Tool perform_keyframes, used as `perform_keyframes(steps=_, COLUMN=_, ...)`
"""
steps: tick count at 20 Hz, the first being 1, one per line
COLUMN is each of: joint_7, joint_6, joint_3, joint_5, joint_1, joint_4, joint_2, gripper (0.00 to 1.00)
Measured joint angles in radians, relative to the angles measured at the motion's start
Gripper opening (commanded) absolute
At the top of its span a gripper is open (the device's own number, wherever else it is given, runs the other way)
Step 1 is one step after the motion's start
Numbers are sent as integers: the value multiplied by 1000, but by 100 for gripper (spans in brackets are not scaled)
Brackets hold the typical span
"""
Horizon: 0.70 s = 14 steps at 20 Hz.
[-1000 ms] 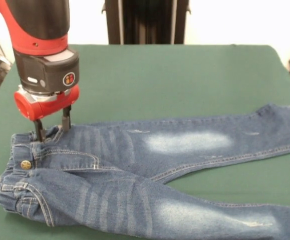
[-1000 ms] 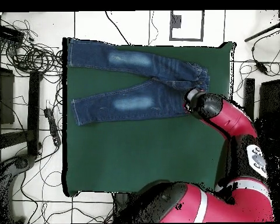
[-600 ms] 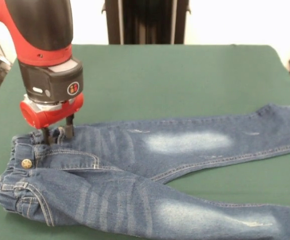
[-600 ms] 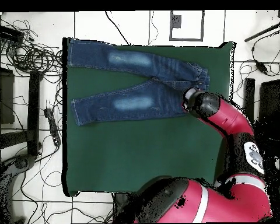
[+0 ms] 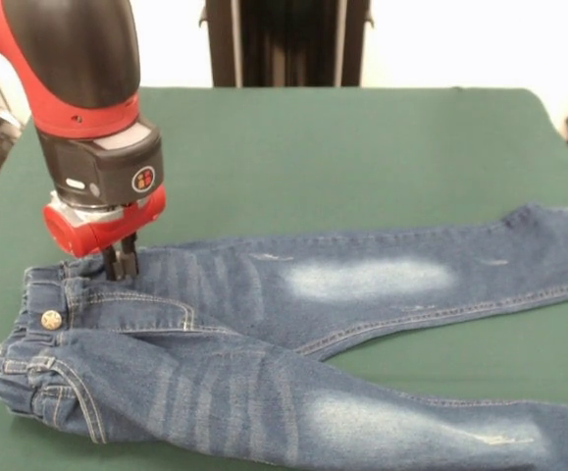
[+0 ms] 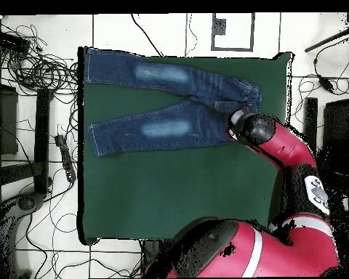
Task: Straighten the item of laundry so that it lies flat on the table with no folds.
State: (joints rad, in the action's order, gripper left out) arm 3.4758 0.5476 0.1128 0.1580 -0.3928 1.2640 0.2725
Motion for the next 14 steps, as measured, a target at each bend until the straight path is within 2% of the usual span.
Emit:
perform_keyframes(steps=6, joint_7=0, joint_6=10, joint_3=13, joint_5=0, joint_1=16, joint_4=16, joint_2=17, gripper=0)
perform_keyframes(steps=14, joint_7=0, joint_6=9, joint_3=81, joint_5=0, joint_1=99, joint_4=90, joint_2=69, gripper=0)
